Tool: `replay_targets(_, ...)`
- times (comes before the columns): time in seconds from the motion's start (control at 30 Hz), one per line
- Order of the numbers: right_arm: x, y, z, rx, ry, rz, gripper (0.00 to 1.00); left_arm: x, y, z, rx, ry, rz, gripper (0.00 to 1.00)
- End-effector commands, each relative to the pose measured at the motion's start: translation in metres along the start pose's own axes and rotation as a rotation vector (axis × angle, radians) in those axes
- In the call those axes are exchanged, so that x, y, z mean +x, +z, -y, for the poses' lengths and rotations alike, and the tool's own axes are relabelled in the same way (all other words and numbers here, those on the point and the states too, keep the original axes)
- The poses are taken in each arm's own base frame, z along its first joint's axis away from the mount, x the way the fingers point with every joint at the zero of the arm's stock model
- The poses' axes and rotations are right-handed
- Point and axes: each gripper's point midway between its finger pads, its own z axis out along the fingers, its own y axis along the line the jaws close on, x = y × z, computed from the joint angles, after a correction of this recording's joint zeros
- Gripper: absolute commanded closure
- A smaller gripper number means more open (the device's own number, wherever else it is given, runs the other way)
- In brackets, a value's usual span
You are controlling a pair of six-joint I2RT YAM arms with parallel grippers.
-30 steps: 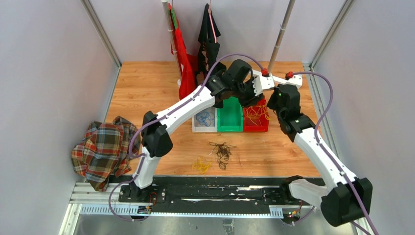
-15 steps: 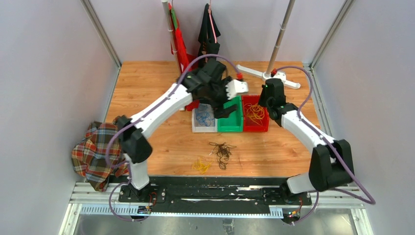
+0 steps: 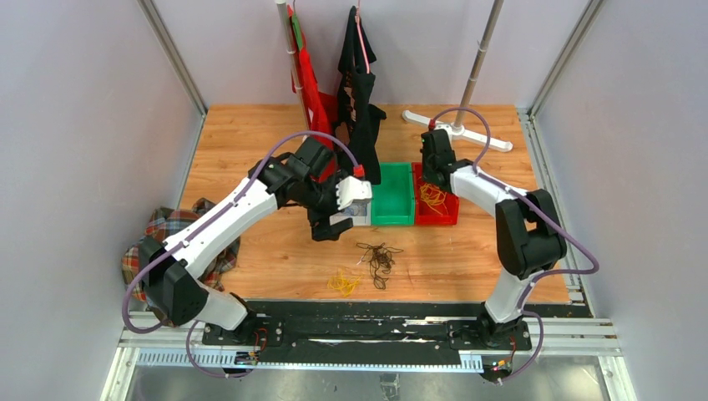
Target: Untangle the cables
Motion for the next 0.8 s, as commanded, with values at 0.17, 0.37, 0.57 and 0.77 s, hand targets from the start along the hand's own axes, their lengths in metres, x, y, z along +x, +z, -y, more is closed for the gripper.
replay_targets(0.17,-0.035,-0.043,-0.004,-0.045,-0.065,0.014,0.56,0.028,0.001,0.024,0.05,0.111,-0.019,0.02)
replay_targets(0.37,-0.049,-0.075,-0.014,-0.16,-0.073,0.022,0.53,0.041,0.005,0.032,0.073,0.11,-0.039,0.02)
replay_targets(0.57,-0.033,-0.07,-0.031,-0.278,0.006,-0.045,0.66,0.037,0.003,0.028,0.061,0.123,-0.033,0.01)
replay_targets(0.77,-0.003,-0.032,-0.034,-0.29,0.096,-0.148,0.9,0.034,0.005,0.032,0.086,0.113,-0.018,0.01)
